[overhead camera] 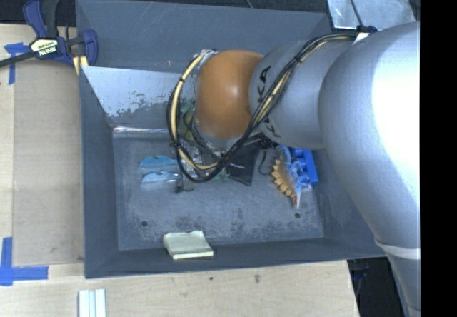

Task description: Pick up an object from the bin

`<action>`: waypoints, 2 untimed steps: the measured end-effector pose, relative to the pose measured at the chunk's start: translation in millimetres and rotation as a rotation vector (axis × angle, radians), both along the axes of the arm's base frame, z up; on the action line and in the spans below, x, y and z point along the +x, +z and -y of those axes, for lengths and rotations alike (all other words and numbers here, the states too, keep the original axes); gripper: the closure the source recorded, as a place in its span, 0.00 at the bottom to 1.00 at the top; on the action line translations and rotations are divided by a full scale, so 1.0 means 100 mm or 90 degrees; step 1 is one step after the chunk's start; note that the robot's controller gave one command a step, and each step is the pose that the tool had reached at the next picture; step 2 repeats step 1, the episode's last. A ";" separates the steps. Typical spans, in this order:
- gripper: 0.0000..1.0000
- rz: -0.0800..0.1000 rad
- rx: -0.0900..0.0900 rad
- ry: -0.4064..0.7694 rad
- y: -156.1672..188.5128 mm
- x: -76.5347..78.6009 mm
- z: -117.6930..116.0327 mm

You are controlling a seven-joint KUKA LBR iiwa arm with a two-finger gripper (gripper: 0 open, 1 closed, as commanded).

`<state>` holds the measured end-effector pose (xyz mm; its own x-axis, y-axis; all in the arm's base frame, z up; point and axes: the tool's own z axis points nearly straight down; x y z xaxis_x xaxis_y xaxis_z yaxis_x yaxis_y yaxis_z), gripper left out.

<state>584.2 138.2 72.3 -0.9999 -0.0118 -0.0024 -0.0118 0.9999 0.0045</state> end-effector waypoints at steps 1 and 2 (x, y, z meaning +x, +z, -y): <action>1.00 0.005 0.001 -0.011 1.57 0.02 0.09; 1.00 0.005 0.001 -0.011 1.57 0.02 0.09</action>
Offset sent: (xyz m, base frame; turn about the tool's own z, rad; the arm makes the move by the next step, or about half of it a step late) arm 0.0000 0.0000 0.0000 0.0000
